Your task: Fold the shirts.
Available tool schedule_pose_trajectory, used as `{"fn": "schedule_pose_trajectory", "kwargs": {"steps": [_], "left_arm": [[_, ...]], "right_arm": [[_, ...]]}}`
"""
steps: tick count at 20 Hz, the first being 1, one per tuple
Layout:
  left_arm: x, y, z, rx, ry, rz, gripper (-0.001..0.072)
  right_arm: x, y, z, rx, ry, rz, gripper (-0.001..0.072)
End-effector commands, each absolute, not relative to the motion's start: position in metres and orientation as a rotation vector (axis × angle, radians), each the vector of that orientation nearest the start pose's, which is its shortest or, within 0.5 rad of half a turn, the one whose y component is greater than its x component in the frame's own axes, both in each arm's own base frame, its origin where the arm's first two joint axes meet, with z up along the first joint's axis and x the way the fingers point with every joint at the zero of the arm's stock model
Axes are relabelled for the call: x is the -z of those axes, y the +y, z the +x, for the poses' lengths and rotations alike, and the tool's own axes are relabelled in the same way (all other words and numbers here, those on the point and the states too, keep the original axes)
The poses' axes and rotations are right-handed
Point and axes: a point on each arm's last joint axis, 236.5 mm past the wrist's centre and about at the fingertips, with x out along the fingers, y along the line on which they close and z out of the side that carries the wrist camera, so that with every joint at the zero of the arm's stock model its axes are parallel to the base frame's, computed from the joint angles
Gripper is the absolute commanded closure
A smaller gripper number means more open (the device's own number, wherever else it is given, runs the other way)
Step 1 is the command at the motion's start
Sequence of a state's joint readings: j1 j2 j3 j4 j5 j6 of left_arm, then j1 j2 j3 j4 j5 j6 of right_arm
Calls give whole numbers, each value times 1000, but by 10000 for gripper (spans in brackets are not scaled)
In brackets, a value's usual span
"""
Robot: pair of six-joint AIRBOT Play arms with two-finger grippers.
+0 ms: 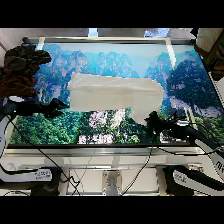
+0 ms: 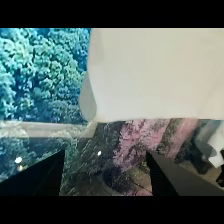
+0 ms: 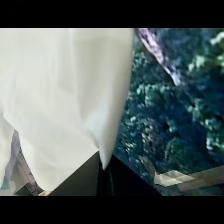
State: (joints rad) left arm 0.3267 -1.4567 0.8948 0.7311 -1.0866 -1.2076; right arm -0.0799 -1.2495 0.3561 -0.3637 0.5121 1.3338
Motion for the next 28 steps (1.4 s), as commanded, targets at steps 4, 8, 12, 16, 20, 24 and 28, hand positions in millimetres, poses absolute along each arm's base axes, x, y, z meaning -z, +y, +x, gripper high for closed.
{"fn": "schedule_pose_trajectory", "kwargs": {"steps": [4,8,12,16,20,24,28], "left_arm": [[111,-55,402,125,1235,-872,136],[105,-42,426,62,1125,-919,413],[90,-61,428,162,1111,-962,692],[27,-102,438,471,1035,-1008,693],[-52,-117,447,673,943,-929,694],[-109,-113,441,659,838,-840,695],[-136,-103,423,595,803,-706,695]], "right_arm": [[147,73,308,190,1139,1079,687],[147,73,308,192,1137,1077,688],[136,78,318,112,1125,1020,688],[74,92,358,-117,1011,884,689],[5,88,383,-186,835,817,689],[-43,82,381,-197,717,783,690],[-72,67,384,-157,607,768,690]]}}
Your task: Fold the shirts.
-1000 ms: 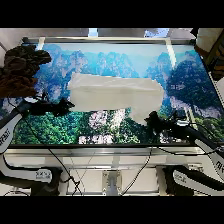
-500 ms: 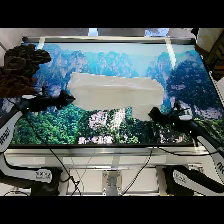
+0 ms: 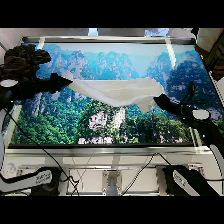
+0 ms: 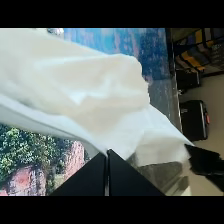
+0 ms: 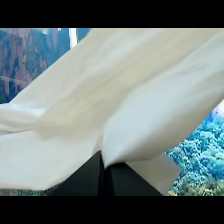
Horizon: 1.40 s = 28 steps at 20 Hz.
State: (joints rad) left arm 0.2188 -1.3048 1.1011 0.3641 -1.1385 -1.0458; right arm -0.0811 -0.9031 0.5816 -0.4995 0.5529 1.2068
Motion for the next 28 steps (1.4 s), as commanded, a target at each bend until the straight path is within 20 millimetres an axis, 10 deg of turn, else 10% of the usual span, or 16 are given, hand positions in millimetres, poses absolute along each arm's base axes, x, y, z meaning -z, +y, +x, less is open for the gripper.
{"fn": "schedule_pose_trajectory", "kwargs": {"steps": [1,7,19,24,28], "left_arm": [[-143,-98,427,567,766,-695,695],[-127,-65,457,405,707,-664,695],[29,-26,472,141,1014,-675,694],[84,-21,469,84,1109,-702,694],[90,-18,473,68,1101,-709,686]], "right_arm": [[-78,58,390,-125,564,779,690],[-82,-3,420,103,379,812,690],[27,46,557,158,547,811,689],[33,46,576,164,541,832,689],[35,53,574,142,565,838,663]]}}
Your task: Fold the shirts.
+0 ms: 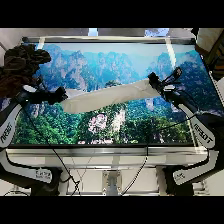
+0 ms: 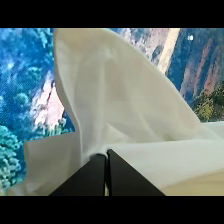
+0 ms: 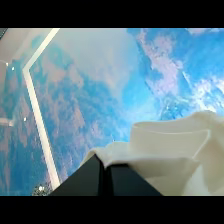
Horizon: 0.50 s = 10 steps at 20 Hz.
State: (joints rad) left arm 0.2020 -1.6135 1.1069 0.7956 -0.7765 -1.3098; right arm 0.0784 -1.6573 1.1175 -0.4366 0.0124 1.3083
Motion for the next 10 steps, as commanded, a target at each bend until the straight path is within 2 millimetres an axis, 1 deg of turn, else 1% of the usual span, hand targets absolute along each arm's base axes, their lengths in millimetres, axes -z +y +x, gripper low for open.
{"fn": "schedule_pose_trajectory", "kwargs": {"steps": [1,2,3,4,5,6,8,10], "left_arm": [[90,-17,475,64,1094,-708,682],[89,-16,477,60,1084,-715,682],[87,-17,479,64,1074,-726,680],[82,-19,483,79,1057,-739,609],[74,-23,488,100,1033,-752,417],[62,-26,496,126,996,-779,259],[28,-37,515,211,907,-804,246],[-15,-43,534,287,802,-805,246]], "right_arm": [[36,56,573,133,575,841,598],[37,58,572,125,586,843,501],[37,61,571,115,596,844,434],[36,63,570,107,600,842,432],[32,64,570,99,598,839,426],[26,64,570,91,589,829,426],[6,63,570,63,558,775,426],[-19,62,569,23,520,674,426]]}}
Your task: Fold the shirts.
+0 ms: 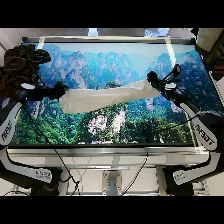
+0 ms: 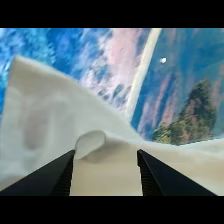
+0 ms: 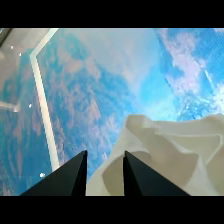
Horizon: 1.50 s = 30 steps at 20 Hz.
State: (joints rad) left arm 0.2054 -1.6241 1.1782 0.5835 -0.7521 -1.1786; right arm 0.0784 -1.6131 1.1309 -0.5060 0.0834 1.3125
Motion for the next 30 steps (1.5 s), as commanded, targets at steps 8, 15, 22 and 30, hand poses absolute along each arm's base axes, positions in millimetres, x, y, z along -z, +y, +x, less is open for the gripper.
{"fn": "schedule_pose_trajectory", "kwargs": {"steps": [8,15,22,30], "left_arm": [[-140,-99,519,649,716,-693,246],[-119,-161,498,738,810,-544,246],[-104,-205,493,756,824,-418,246],[-97,-207,493,753,836,-414,247]], "right_arm": [[-84,-17,529,-1,544,522,357],[-10,-81,476,-23,832,742,312],[66,6,493,-253,970,1094,267],[85,116,518,-390,1026,931,249]]}}
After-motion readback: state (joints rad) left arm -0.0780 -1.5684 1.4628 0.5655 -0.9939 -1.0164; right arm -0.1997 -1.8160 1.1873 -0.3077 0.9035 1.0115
